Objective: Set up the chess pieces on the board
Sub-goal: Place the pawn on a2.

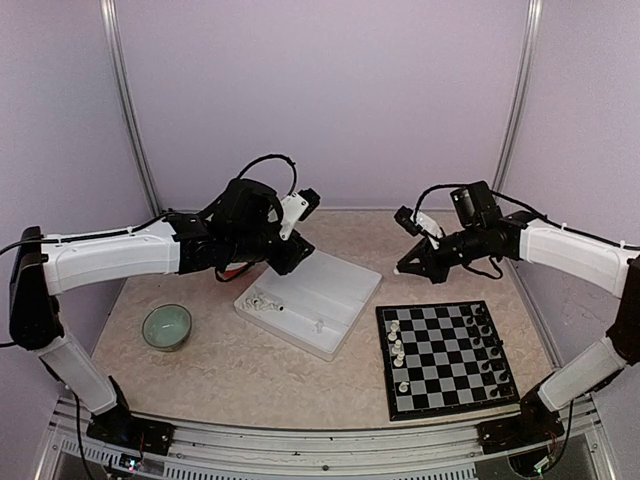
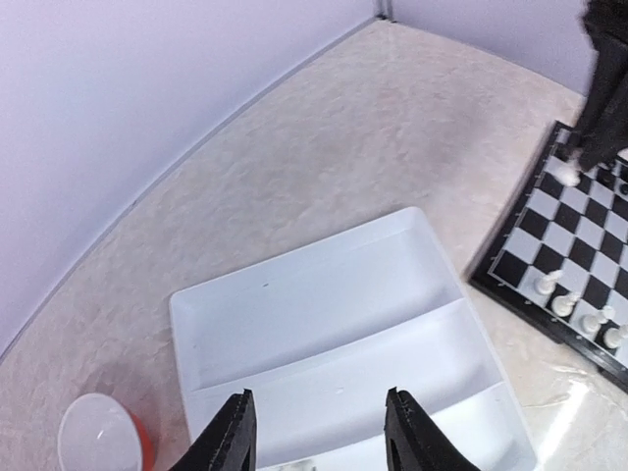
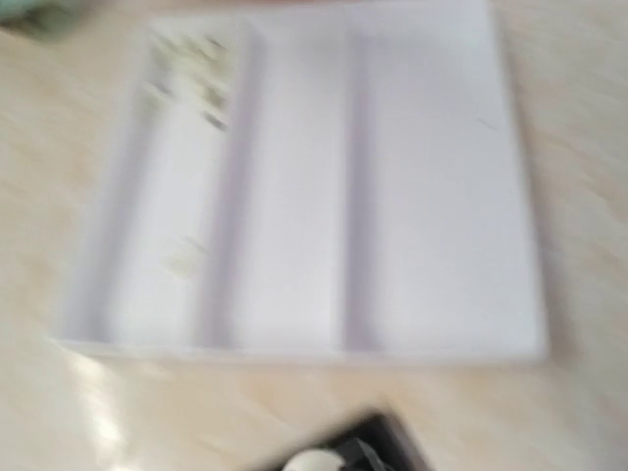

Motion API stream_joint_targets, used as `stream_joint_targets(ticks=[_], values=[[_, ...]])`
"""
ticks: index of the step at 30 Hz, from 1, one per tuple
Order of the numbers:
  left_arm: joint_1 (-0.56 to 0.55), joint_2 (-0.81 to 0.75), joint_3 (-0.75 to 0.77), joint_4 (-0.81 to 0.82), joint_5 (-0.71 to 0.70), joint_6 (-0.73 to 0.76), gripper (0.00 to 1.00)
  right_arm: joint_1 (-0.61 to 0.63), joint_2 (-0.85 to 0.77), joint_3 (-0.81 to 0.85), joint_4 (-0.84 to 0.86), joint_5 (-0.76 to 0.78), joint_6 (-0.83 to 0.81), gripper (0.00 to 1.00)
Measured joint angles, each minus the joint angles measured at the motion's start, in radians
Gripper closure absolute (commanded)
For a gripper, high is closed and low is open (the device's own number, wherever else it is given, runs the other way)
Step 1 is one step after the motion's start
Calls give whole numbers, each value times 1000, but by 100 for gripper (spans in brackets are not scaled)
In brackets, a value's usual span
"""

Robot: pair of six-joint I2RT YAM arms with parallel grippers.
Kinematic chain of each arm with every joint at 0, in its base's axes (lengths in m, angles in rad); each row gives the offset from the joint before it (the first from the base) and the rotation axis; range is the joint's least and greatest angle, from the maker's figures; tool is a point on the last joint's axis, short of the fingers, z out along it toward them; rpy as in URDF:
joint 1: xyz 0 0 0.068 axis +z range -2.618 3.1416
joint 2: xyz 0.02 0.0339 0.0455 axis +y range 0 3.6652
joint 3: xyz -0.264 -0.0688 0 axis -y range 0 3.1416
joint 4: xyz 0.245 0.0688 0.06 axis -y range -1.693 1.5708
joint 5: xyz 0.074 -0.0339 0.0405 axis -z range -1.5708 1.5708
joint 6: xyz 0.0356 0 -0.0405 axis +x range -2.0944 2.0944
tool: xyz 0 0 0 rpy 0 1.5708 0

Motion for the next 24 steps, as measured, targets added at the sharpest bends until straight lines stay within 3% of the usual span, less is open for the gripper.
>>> stream_joint_targets(ticks=[5,9,24], values=[[108,12,-1,-16,-10,-51,55,0,-63,-152,92,177,-78,100],[124,13,-13,-15,-7,-79,55,0,-56,-217,117,237,-109,100],[104,12,-43,-19,-49,-89,54,6,89,-236,176,259,-133,100]])
